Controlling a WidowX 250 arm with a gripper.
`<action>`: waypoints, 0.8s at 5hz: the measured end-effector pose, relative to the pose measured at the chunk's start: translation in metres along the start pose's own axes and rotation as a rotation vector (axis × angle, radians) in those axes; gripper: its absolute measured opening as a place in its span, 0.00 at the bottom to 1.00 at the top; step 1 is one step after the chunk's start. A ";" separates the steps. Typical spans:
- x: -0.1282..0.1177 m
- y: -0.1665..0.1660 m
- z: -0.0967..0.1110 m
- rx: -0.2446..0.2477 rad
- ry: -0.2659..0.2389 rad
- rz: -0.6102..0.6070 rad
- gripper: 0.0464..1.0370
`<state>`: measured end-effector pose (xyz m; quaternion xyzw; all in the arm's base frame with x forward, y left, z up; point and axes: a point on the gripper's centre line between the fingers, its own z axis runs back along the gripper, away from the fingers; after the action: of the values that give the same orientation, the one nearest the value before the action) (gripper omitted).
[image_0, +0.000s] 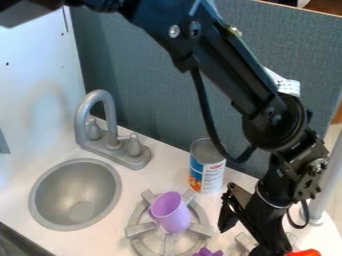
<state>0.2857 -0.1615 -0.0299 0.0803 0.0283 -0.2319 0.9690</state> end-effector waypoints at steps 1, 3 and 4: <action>-0.006 -0.002 -0.012 -0.003 0.041 -0.009 0.96; 0.010 -0.016 0.002 -0.097 0.004 -0.161 0.96; 0.023 -0.017 0.009 -0.091 -0.033 -0.183 0.96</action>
<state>0.2989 -0.1878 -0.0255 0.0295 0.0300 -0.3194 0.9467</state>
